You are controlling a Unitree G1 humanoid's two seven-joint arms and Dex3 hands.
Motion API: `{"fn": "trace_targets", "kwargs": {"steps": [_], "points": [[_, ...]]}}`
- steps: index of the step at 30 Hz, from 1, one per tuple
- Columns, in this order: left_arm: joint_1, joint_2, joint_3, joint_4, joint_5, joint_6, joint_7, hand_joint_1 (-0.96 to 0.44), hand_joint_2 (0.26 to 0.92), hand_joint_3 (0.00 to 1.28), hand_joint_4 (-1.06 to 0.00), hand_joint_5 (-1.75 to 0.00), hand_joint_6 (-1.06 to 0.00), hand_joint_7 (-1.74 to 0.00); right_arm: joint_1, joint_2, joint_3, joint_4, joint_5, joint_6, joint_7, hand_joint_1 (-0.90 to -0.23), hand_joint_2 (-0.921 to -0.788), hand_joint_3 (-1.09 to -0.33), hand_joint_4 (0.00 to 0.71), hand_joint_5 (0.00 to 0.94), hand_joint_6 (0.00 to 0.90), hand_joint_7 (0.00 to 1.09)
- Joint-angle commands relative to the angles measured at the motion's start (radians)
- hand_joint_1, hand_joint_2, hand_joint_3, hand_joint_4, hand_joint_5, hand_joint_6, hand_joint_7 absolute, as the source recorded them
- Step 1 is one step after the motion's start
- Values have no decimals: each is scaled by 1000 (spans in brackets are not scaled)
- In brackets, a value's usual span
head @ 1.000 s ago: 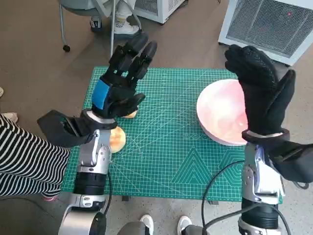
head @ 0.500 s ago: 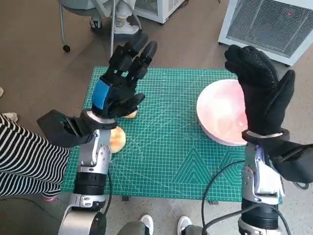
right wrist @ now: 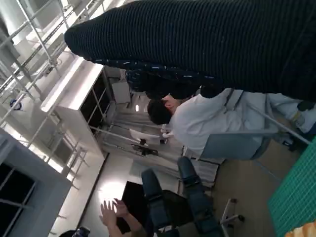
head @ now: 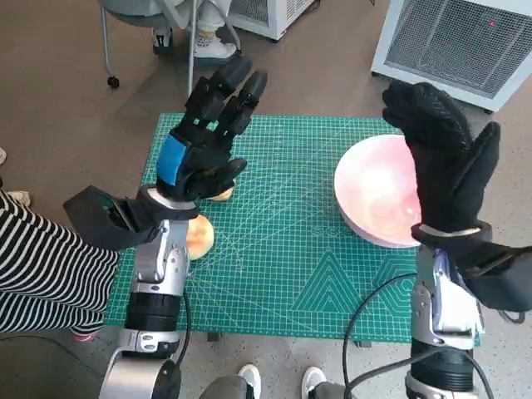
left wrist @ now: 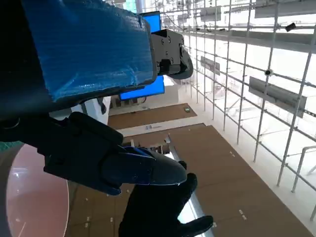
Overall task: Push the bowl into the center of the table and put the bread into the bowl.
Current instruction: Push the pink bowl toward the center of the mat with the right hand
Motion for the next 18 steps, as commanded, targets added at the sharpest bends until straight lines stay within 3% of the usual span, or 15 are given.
{"fn": "trace_targets", "kwargs": {"steps": [1,9,11,18], "points": [[8,0,1,-10,-3,2,3,-631,921,244,-110,-5,1,-469,34,-49,-49,11,16,0,14,-704,-921,-636,221,4,160,334],[6,-2,7,9,2,-15,4,-629,921,243,-112,-6,1,-461,29,-114,-144,150,-60,-92,-62,-685,-921,-738,187,0,106,316],[5,-3,7,14,4,-19,5,-628,921,246,-110,-5,1,-457,24,-123,-156,185,-68,-104,-78,-666,-921,-777,149,0,71,306],[0,-9,4,23,12,-26,14,-632,921,261,-110,-4,1,-453,-4,-159,-205,357,-80,-112,-143,-667,-921,-817,148,22,60,337]]}}
